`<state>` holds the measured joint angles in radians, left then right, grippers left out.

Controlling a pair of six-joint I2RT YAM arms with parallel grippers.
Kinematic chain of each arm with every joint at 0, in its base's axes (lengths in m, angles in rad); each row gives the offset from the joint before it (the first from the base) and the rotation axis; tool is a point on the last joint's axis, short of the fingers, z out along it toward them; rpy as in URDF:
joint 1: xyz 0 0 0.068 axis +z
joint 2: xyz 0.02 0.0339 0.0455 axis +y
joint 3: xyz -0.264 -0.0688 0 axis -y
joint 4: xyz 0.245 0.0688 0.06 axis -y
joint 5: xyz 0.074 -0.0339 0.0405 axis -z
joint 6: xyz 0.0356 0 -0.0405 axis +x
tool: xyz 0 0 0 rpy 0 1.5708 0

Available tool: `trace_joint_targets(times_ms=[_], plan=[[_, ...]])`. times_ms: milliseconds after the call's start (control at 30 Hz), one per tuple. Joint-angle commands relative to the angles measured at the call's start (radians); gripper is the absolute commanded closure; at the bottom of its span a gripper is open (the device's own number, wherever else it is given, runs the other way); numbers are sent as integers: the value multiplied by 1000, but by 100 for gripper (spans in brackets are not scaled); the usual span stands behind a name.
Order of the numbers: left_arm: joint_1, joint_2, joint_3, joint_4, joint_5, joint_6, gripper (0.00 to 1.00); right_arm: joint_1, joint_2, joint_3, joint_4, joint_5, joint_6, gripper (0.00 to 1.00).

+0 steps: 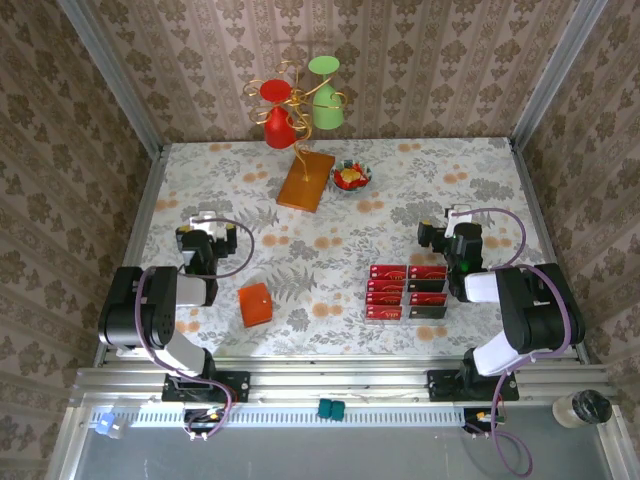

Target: Put the credit cards into the card holder

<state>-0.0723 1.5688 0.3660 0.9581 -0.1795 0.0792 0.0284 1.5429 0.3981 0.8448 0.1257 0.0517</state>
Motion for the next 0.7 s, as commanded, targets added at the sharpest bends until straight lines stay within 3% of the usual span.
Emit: trace_joint_targets(times_ms=[0, 400, 667], plan=[[-4, -4, -4, 30, 7, 8, 0, 1, -13, 12, 4, -1, -9, 0], [-1, -5, 2, 19, 7, 2, 0, 1, -13, 11, 5, -1, -9, 0], [48, -11, 22, -32, 100, -27, 0, 1, -14, 8, 8, -1, -9, 0]])
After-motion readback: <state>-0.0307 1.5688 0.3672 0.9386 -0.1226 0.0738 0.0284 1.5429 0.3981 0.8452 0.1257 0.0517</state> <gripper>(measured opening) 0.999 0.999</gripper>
